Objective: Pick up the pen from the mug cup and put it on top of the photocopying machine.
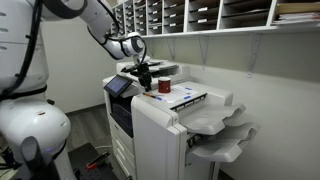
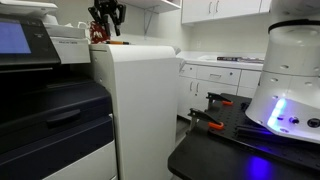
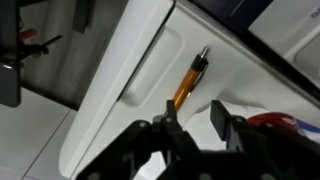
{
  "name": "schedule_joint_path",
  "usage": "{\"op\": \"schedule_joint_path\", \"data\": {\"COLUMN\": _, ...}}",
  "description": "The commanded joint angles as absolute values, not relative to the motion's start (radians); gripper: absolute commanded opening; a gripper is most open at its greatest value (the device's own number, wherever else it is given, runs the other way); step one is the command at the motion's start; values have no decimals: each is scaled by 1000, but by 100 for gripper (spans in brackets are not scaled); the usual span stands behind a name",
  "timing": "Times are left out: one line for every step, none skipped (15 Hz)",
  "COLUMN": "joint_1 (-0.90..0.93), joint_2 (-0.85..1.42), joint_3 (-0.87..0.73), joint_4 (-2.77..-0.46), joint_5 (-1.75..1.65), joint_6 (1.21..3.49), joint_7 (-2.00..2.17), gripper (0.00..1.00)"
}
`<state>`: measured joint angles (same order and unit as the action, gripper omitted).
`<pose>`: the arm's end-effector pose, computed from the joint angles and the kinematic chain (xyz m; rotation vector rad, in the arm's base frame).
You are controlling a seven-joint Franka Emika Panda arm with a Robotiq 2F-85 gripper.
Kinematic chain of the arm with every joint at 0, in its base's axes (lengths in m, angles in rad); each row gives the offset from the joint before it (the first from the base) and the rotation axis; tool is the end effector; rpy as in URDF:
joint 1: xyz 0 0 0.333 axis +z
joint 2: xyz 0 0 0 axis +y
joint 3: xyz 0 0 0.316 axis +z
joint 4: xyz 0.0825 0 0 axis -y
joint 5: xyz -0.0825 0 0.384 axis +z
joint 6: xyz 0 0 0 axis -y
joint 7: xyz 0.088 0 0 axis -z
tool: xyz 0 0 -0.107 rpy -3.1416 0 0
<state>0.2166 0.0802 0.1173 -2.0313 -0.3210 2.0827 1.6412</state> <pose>0.5397 0.1695 0.4073 2.4838 -1.6015 0.3102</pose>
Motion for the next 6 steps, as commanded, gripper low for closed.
{"op": "schedule_joint_path", "data": {"joint_1": 200, "joint_2": 23, "joint_3": 127, "joint_4": -2059, "joint_5": -257, "joint_6": 2067, "joint_7": 1569, "gripper": 74}}
{"op": "schedule_joint_path", "data": {"joint_1": 199, "joint_2": 11, "joint_3": 128, "joint_4": -2059, "joint_5": -245, "joint_6": 2059, "joint_7": 1557, "gripper": 82}}
{"op": "schedule_joint_path", "data": {"joint_1": 198, "joint_2": -3, "joint_3": 129, "joint_4": -2062, "joint_5": -239, "joint_6": 2050, "joint_7": 1538, "gripper": 89}}
{"op": "schedule_joint_path", "data": {"joint_1": 196, "joint_2": -19, "joint_3": 130, "joint_4": -2066, "joint_5": -233, "joint_6": 2049, "joint_7": 1521, "gripper": 96}}
{"op": "schedule_joint_path", "data": {"joint_1": 194, "joint_2": -33, "joint_3": 131, "joint_4": -2071, "joint_5": -218, "joint_6": 2051, "joint_7": 1493, "gripper": 100}}
{"op": "schedule_joint_path", "data": {"joint_1": 193, "joint_2": -42, "joint_3": 133, "joint_4": -2071, "joint_5": -211, "joint_6": 2052, "joint_7": 1477, "gripper": 100}}
